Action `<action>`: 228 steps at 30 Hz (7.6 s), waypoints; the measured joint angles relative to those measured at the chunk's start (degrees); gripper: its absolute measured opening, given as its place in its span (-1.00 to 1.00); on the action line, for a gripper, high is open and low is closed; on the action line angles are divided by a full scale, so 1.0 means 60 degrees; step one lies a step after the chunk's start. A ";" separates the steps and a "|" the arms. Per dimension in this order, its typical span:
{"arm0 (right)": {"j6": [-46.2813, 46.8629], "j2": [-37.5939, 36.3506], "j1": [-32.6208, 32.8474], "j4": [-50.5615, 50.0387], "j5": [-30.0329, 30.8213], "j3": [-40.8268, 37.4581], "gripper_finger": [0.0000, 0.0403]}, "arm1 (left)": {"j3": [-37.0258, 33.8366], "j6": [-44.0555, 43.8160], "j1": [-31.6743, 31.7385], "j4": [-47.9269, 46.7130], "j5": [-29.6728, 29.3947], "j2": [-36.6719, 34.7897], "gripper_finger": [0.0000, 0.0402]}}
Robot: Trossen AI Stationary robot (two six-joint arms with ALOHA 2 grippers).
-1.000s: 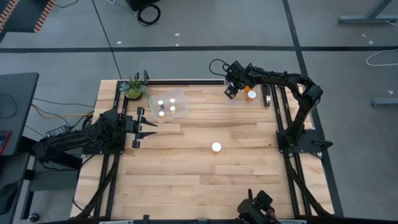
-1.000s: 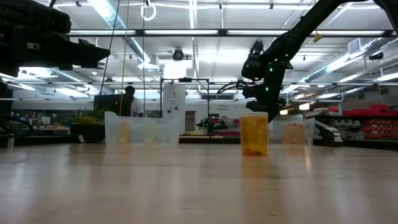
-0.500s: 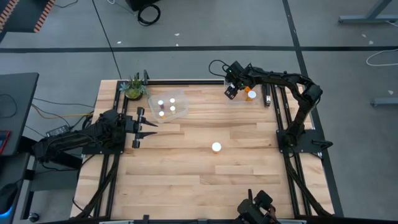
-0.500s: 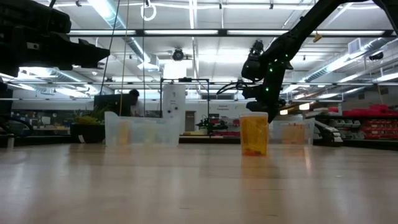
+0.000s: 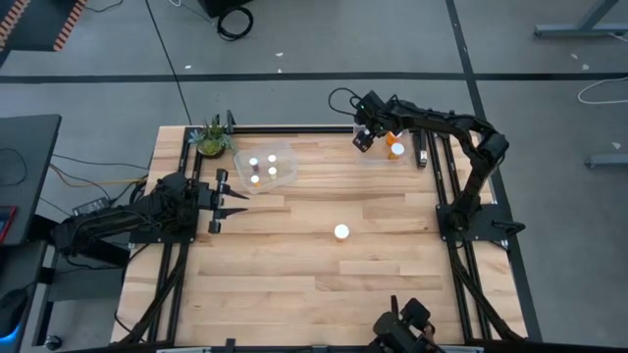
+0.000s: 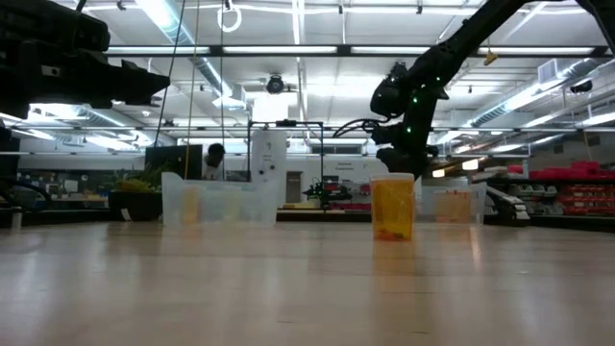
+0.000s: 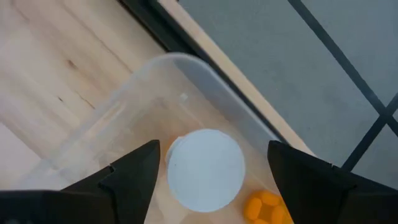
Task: Pick and place medicine bottles into bin by pill shape (circle, oval)
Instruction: Put the orange large pill bottle into the right transparent bin
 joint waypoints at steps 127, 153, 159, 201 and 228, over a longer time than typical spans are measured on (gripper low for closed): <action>0.0224 -0.0940 0.8099 0.1773 -0.2229 -0.2406 0.11 | 0.0001 -0.0004 0.0002 -0.0001 -0.0003 -0.0002 -0.30; -0.0853 -0.1595 0.6480 -0.0502 -0.1388 -0.1135 0.14 | 0.0004 -0.0004 0.0002 -0.0002 0.0000 -0.0002 -0.30; -0.1116 -0.2783 0.5574 -0.0844 -0.1388 -0.1311 0.15 | 0.0002 -0.0004 -0.0001 -0.0006 0.0000 0.0001 -0.26; -0.0946 -0.2852 0.0388 -0.0869 -0.1493 -0.1350 0.15 | 0.0003 0.0000 0.0001 -0.0001 -0.0002 -0.0003 -0.27; -0.0635 -0.2849 -0.0108 0.1072 -0.1571 -0.3514 0.15 | 0.0002 0.0000 0.0001 0.0001 -0.0002 -0.0002 -0.26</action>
